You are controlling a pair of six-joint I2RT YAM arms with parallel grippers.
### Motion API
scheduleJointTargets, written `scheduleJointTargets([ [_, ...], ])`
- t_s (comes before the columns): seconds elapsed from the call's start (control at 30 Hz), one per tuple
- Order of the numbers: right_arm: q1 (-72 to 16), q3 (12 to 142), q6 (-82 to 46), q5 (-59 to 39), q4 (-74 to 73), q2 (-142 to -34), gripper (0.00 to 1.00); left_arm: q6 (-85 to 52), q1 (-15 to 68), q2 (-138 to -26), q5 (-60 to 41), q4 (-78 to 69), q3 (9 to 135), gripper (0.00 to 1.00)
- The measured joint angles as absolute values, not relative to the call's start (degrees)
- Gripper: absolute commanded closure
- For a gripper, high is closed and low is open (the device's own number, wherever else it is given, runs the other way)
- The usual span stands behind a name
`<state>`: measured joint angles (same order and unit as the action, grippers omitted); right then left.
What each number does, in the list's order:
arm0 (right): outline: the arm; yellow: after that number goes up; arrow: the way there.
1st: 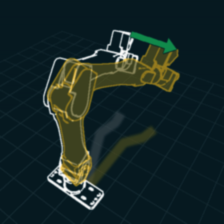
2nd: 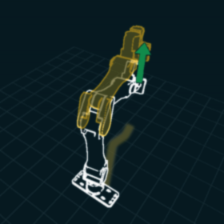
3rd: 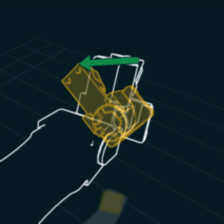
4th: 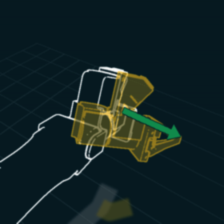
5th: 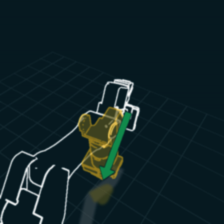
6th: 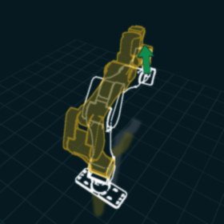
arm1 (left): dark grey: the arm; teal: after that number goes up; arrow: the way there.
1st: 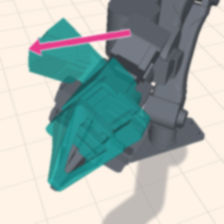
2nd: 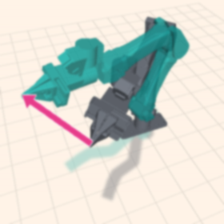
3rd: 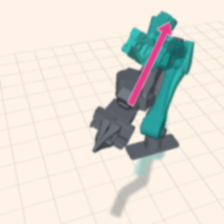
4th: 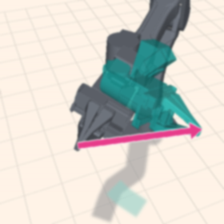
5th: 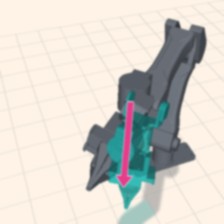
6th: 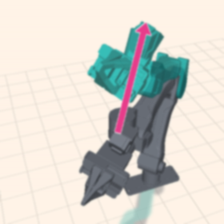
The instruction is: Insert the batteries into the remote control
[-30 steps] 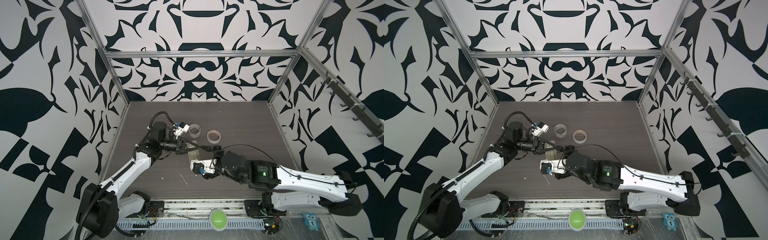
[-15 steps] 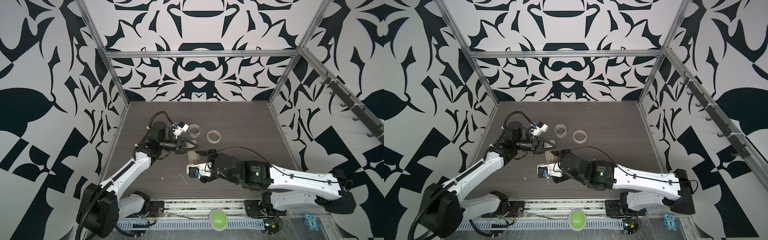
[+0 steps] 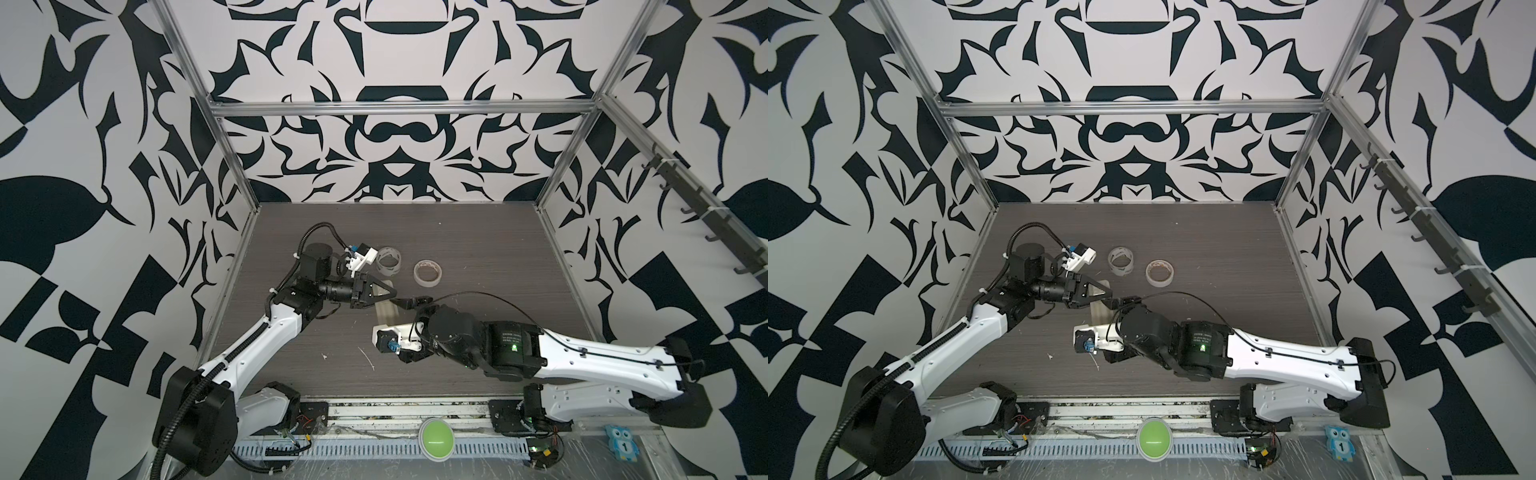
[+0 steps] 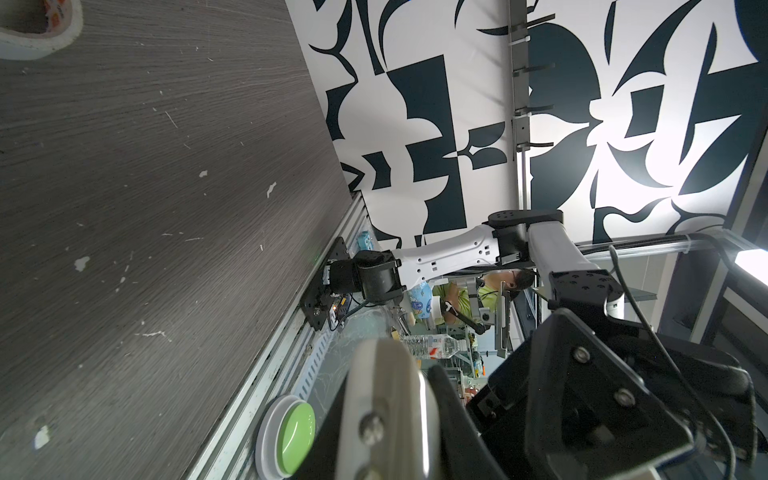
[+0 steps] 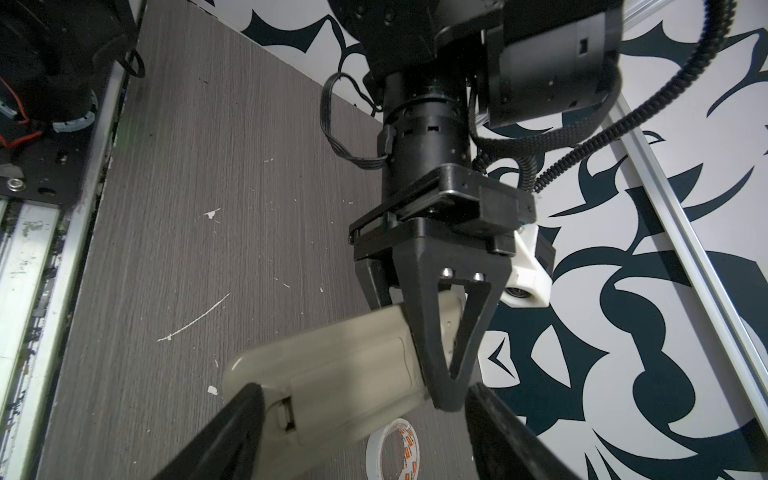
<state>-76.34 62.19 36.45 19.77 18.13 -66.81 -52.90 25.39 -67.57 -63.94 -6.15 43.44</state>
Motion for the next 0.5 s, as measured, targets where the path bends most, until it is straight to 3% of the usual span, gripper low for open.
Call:
scheduleJointTargets([
  [0.5, -76.3, 62.2, 36.9, 21.5, 18.2, -66.9, 0.21, -52.8, 25.4, -67.6, -63.9, -6.1, 43.4, 1.0],
])
